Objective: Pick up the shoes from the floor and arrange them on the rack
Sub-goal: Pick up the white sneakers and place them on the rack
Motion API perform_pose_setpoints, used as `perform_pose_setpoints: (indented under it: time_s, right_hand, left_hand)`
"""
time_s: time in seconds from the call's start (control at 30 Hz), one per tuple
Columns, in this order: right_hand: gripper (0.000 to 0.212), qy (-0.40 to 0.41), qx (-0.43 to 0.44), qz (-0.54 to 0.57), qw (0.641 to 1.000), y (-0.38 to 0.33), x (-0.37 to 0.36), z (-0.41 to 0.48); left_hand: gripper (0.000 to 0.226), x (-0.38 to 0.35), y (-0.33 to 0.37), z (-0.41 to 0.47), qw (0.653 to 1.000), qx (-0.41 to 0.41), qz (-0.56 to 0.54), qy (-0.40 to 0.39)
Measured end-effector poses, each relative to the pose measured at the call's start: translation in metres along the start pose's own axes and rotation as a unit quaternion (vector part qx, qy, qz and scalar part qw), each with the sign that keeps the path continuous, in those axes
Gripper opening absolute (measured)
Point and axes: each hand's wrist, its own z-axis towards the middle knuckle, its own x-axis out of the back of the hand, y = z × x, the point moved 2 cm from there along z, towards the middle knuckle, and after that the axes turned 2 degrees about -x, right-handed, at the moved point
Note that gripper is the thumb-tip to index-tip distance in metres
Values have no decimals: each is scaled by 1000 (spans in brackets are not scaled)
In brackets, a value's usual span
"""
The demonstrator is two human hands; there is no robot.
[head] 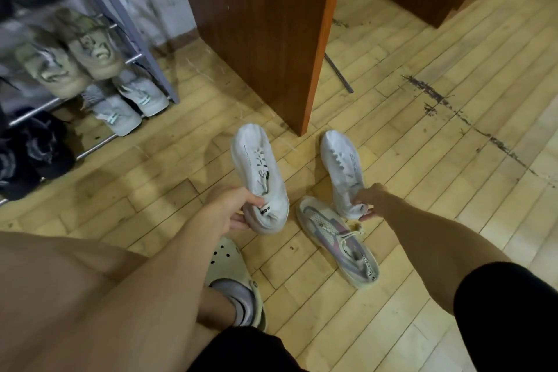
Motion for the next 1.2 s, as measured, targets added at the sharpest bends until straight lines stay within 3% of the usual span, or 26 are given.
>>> perform_pose_setpoints:
  time_s: [0.17,0.3,0.4,0.53,0.67,0.73,1.03,1.2]
  right_hand:
    - [37,-7,65,-149,987,-12,10,-45]
    - [35,-31,140,-169,975,-38,4,-91]
    - [34,-47,174,-121,976,-60,-4,-118]
    - [34,-102,270,-45,956,-113,-27,-179]
    - [69,-138,333,21,933,-176,-48,-234]
    - [75,-150,361,52,919,-209,-60,-262]
    - [47,-184,469,94,859,-367,-106,-359]
    - [38,-203,487,110,843,-456,-125,-398]
  left_hand:
    - [26,-2,7,-16,998,-21,-58,20]
    - [33,15,15,-40,991,-50,-114,49]
    - [33,29,25,-58,990,-55,-121,49]
    - [31,90,44,-93,977,-110,-139,118]
    - [15,155,74,-134,950,-180,-150,206]
    - [12,187,89,-154,931,-214,-143,259]
    - [23,327,156,-188,862,-306,-172,365]
    - [31,391,208,-179,848,-329,-199,365]
